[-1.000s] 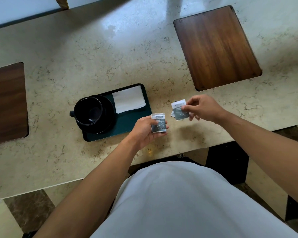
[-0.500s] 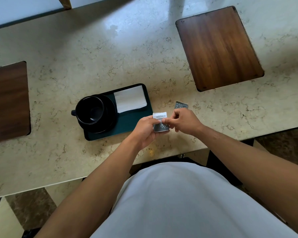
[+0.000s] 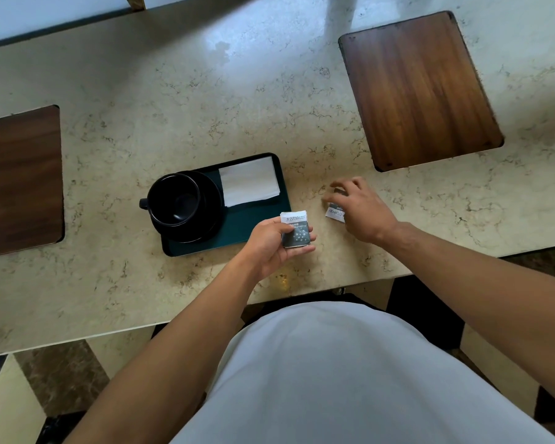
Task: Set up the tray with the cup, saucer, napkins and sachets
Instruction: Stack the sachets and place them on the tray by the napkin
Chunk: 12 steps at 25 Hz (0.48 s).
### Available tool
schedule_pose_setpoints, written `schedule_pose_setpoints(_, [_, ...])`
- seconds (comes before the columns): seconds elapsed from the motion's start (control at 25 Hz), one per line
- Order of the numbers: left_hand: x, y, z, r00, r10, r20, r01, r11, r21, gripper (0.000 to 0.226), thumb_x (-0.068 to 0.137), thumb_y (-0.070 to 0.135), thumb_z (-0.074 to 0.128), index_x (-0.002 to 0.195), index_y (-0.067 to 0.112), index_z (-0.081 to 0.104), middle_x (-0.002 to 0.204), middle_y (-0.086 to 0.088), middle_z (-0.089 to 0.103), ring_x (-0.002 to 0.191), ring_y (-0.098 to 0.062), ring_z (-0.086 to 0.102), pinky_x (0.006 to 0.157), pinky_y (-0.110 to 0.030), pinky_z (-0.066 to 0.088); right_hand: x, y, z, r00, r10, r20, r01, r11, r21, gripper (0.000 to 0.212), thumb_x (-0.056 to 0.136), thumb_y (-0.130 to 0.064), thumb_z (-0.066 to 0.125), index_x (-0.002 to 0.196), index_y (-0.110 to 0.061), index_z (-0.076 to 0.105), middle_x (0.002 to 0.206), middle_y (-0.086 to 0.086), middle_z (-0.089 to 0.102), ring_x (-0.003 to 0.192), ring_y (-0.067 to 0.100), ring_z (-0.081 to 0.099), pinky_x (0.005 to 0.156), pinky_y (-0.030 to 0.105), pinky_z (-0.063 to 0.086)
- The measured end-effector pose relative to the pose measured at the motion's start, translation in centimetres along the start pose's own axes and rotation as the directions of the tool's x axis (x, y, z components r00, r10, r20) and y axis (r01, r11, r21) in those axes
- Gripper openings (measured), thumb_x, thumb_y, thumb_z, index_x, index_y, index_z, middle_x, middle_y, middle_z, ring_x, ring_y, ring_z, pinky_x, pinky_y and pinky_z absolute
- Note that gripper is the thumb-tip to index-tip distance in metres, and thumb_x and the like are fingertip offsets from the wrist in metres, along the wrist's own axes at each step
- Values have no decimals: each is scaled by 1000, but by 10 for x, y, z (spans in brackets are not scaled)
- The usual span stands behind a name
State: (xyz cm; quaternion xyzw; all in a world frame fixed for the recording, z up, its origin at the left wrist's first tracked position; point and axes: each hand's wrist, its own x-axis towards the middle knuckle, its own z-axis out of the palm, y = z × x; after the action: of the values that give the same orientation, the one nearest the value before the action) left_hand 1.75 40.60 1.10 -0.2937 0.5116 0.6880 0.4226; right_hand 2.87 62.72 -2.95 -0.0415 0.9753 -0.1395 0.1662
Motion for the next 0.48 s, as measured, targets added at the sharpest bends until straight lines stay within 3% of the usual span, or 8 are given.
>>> schedule_pose_setpoints(0.08, [-2, 2, -1, 1000, 10, -5, -10, 1000, -9, 24, 104, -2, 39, 119, 0, 58, 112, -27, 71, 100, -38, 74, 80, -49, 63, 2, 5, 3, 1000, 6, -2, -6, 1000, -4, 51, 89, -5, 70, 133, -30, 63, 144, 5, 48, 134, 28, 36, 105, 47, 46])
schedule_pose_setpoints(0.2, [-3, 4, -1, 1000, 18, -9, -18, 1000, -18, 23, 104, -2, 40, 118, -1, 58, 111, -28, 70, 98, -38, 75, 75, -46, 64, 1, 12, 2, 991, 125, -52, -120, 988, 102, 34, 90, -23, 75, 123, -27, 68, 119, 5, 54, 114, 24, 47, 91, 42, 53])
schedule_pose_setpoints(0.32, [-4, 4, 1, 1000, 25, -18, -25, 1000, -8, 26, 104, -2, 39, 126, -3, 54, 113, -28, 69, 99, -38, 75, 78, -47, 64, 4, 20, -3, 965, 262, 35, -262, 935, 239, 21, 93, -28, 73, 110, -16, 73, 107, 7, 67, 93, 21, 64, 80, 44, 60])
schedule_pose_setpoints(0.4, [-5, 5, 2, 999, 27, -22, -27, 1000, -1, 26, 104, -2, 39, 126, -3, 54, 113, -28, 69, 100, -38, 74, 80, -48, 64, 7, 19, -7, 931, 353, 95, -355, 812, 464, 19, 94, -27, 73, 105, -12, 73, 101, 7, 74, 84, 20, 72, 75, 39, 63])
schedule_pose_setpoints(0.48, [-5, 6, 2, 999, 26, -31, -26, 1000, 3, 27, 105, -1, 39, 127, -4, 54, 114, -28, 69, 101, -39, 74, 80, -49, 64, 4, 9, -16, 900, 408, 153, -376, 549, 746, 17, 93, -26, 75, 101, -12, 71, 96, 6, 75, 72, 18, 74, 60, 30, 61])
